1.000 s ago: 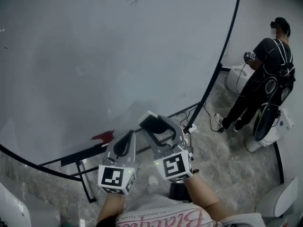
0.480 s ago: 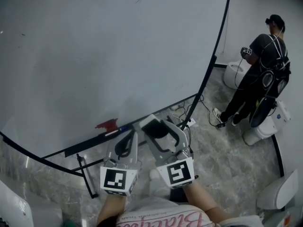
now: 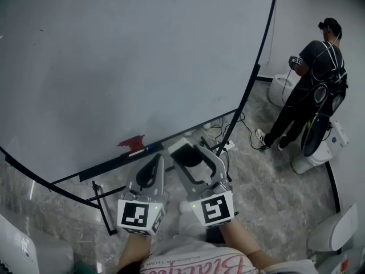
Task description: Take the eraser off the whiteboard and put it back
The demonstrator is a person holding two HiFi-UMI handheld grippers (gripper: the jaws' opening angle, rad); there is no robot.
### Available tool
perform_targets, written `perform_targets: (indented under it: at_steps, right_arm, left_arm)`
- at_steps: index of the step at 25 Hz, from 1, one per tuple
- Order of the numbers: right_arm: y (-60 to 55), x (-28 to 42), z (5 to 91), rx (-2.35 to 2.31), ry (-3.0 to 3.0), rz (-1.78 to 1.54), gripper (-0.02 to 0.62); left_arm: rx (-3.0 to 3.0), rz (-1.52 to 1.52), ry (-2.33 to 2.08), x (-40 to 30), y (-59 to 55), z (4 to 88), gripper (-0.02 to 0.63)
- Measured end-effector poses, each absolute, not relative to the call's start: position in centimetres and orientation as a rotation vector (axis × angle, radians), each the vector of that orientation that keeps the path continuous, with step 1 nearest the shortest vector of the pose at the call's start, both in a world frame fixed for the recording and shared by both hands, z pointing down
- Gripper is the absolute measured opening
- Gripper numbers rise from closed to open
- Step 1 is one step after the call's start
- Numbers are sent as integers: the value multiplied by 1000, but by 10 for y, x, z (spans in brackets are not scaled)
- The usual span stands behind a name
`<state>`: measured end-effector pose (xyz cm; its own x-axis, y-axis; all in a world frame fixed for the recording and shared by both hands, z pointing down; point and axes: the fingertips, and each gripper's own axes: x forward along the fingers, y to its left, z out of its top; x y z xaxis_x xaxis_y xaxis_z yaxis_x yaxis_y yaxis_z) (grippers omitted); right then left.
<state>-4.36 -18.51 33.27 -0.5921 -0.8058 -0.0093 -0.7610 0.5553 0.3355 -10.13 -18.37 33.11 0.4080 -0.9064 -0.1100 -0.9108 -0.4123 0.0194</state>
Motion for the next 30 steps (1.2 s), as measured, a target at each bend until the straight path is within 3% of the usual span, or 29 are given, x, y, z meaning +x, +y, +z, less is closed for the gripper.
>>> perform_targets:
  at_steps: [30]
  right_arm:
    - [-347,-45,323,1363,-2809,-270,236]
  left_arm:
    - [-2593,163,1759,-103,-311,340,-2]
